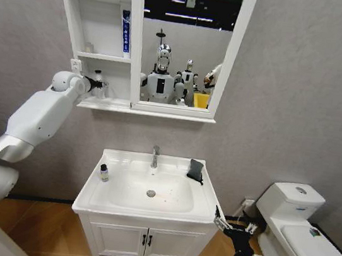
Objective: Move facial cleanser and shampoo from washbasin to cabinet, then wipe washbasin with towel.
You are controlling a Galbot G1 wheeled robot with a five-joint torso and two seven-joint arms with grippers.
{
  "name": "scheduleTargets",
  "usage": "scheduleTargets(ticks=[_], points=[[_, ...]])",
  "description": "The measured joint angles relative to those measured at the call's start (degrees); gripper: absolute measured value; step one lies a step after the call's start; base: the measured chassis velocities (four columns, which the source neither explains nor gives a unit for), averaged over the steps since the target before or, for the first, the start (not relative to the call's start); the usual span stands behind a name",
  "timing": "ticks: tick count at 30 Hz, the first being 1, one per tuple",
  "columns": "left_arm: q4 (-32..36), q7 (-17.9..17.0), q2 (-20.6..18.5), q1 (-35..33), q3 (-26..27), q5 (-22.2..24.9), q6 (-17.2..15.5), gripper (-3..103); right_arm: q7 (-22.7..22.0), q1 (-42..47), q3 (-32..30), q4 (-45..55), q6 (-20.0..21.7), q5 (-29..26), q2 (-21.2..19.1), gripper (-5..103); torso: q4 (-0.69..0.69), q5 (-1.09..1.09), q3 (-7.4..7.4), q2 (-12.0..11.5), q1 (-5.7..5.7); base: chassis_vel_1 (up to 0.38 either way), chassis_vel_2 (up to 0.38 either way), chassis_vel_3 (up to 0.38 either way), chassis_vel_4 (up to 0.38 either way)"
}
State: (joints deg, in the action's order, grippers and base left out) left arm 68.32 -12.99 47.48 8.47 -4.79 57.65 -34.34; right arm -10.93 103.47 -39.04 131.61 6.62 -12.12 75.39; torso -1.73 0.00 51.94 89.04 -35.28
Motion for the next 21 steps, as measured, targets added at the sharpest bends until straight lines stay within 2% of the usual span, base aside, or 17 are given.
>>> scheduleTargets(ticks=[1, 2, 4, 5, 6, 7, 8, 9, 11, 12, 14, 15, 16, 18, 19, 21], points=[[0.0, 0.0, 0.0, 0.0, 0.0, 0.0, 0.0, 94, 0.0, 0.0, 0.0, 0.0, 0.0, 0.0, 0.0, 100, 0.0, 0.0, 0.0, 0.0, 0.0, 0.0, 0.0, 0.0, 0.0], [3.69, -1.23, -1.98, -2.16, 1.71, 0.73, -0.41, 98, -0.22, -0.03, -0.23, -0.04, 0.0, -0.26, 0.03, 100, -0.01, 0.0, 0.0, 0.0, 0.0, 0.0, 0.0, 0.0, 0.0], [11.1, -4.66, -5.65, -6.67, 4.51, 3.26, -0.87, 99, -0.4, -0.18, -0.55, -0.2, -0.01, -0.45, 0.02, 100, 0.03, 0.01, 0.0, 0.0, 0.0, 0.0, 0.0, 0.0, 0.0], [18.98, -8.33, -9.09, -12.47, 7.84, 6.96, -1.33, 99, -0.48, -0.41, -0.57, -0.26, -0.01, -0.61, -0.03, 100, 0.13, -0.02, 0.0, 0.0, 0.01, 0.0, 0.0, 0.0, 0.0], [18.98, -8.33, -9.09, -12.47, 7.84, 6.96, -1.33, 99, -0.48, -0.41, -0.57, -0.26, -0.01, -0.61, -0.03, 100, 0.13, -0.02, 0.0, 0.0, 0.01, 0.0, 0.0, 0.0, 0.0], [22.6, -9.6, -10.73, -15.4, 9.32, 8.99, -1.49, 100, -0.6, -0.52, -0.53, -0.26, -0.01, -0.64, -0.03, 100, 0.14, -0.04, -0.01, 0.0, 0.02, 0.0, 0.0, 0.0, 0.0], [28.95, -11.5, -13.54, -20.76, 12.03, 12.02, -1.33, 100, -0.71, -0.6, -0.16, -0.26, 0.24, -0.99, -0.02, 100, 0.16, -0.05, -0.01, 0.0, 0.02, 0.0, 0.0, 0.0, 0.0], [28.95, -11.5, -13.54, -20.76, 12.03, 12.02, -1.33, 100, -0.71, -0.6, -0.16, -0.26, 0.24, -0.99, -0.02, 100, 0.16, -0.05, -0.01, 0.0, 0.02, 0.0, 0.0, 0.0, 0.0], [35.97, -12.29, -15.93, -27.31, 15.75, 13.22, 1.12, 100, -0.75, -0.77, 0.44, -0.45, 0.54, -1.21, -0.05, 100, 0.11, 0.0, -0.02, 0.01, 0.03, 0.0, 0.0, 0.0, 0.0], [35.97, -12.29, -15.93, -27.31, 15.75, 13.22, 1.12, 100, -0.75, -0.77, 0.44, -0.45, 0.54, -1.21, -0.05, 100, 0.11, 0.0, -0.02, 0.01, 0.03, 0.0, 0.0, 0.0, 0.0], [41.97, -15.01, -16.77, -34.88, 20.54, 14.56, 2.33, 100, -0.73, -0.97, 0.89, -0.74, 0.65, -1.16, -0.1, 100, 0.04, 0.02, -0.01, 0.01, 0.03, 0.0, 0.0, 0.0, 0.0], [41.97, -15.01, -16.77, -34.88, 20.54, 14.56, 2.33, 100, -0.73, -0.97, 0.89, -0.74, 0.65, -1.16, -0.1, 100, 0.04, 0.02, -0.01, 0.01, 0.03, 0.0, 0.0, 0.0, 0.0], [45.57, -16.53, -16.86, -41.41, 24.86, 14.94, 2.74, 100, -0.71, -1.0, 0.97, -0.79, 0.71, -1.15, -0.16, 100, 0.04, 0.0, -0.01, 0.01, 0.02, 0.0, 0.0, 0.0, 0.0], [50.42, -17.1, -16.46, -52.19, 31.37, 13.79, 3.42, 100, -0.67, -1.0, 0.82, -0.89, 0.72, -1.15, -0.31, 100, 0.07, 0.02, 0.0, 0.01, 0.02, 0.0, 0.0, 0.0, 0.0], [50.42, -17.1, -16.46, -52.19, 31.37, 13.79, 3.42, 100, -0.67, -1.0, 0.82, -0.89, 0.72, -1.15, -0.31, 100, 0.07, 0.02, 0.0, 0.01, 0.02, 0.0, 0.0, 0.0, 0.0], [53.49, -17.43, -14.16, -61.07, 34.34, 11.92, 4.31, 100, -0.65, -0.77, 0.54, -0.94, 0.7, -1.1, -0.24, 100, 0.11, 0.0, 0.0, 0.01, 0.02, 0.0, 0.0, 0.0, 0.0]])
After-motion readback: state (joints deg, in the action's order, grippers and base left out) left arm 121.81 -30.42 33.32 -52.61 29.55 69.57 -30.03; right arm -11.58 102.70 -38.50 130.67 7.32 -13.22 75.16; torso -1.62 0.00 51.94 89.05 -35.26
